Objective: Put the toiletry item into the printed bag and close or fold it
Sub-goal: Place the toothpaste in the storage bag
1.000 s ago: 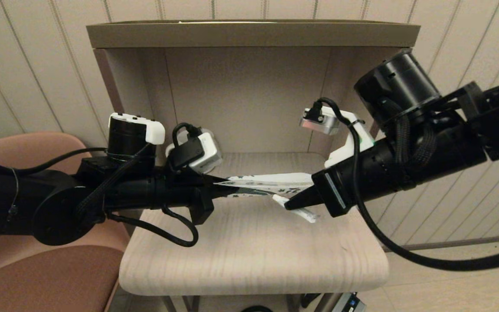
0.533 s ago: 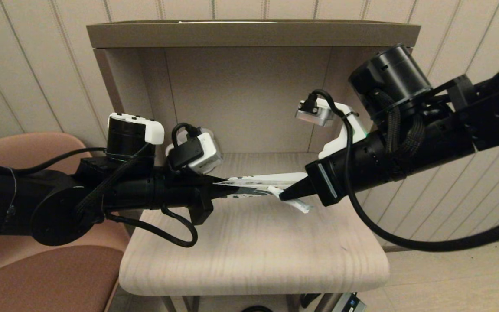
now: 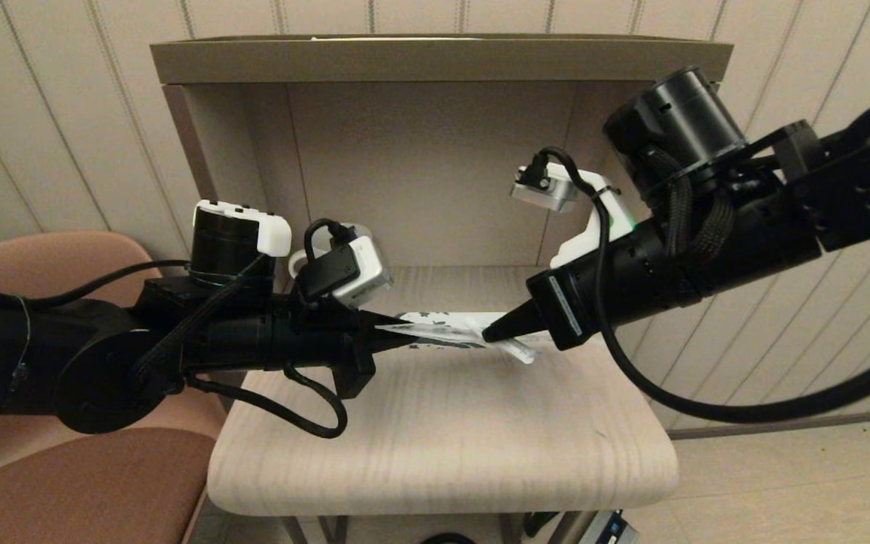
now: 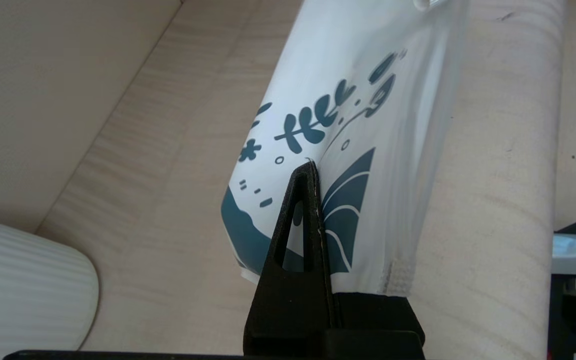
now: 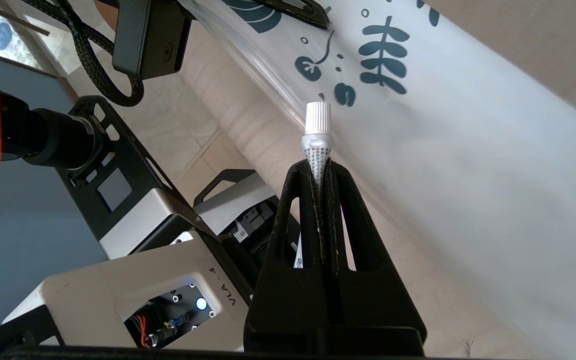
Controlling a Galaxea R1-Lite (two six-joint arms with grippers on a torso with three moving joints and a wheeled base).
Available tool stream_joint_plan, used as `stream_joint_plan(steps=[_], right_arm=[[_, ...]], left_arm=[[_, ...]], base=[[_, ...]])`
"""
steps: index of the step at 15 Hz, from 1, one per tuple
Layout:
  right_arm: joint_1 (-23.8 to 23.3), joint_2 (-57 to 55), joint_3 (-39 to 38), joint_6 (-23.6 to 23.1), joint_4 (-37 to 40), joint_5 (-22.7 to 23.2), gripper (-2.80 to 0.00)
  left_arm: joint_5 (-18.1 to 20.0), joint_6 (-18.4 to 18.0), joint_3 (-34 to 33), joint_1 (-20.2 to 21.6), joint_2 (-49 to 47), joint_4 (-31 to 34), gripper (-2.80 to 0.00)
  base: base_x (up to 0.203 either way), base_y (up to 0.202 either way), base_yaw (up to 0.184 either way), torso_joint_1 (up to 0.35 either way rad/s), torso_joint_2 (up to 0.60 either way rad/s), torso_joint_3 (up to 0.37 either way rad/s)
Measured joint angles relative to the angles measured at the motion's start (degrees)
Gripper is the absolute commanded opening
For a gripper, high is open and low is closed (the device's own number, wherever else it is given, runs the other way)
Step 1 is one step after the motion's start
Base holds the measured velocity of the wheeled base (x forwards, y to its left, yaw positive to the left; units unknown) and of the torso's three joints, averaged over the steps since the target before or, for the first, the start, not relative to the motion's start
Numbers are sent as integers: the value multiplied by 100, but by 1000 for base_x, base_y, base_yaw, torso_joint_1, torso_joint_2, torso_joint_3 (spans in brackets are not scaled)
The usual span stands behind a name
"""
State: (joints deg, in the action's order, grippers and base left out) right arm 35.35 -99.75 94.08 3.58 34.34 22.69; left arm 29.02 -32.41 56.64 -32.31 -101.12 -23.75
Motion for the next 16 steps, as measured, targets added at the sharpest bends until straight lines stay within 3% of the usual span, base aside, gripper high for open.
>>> stream_joint_plan(steps=[16], right_arm=[[221,295,-315,0,74,-15,-280]], left_arm=[[-3,-5,-22,-5,40,-4,-280]], base=[[0,0,0,0,0,0]])
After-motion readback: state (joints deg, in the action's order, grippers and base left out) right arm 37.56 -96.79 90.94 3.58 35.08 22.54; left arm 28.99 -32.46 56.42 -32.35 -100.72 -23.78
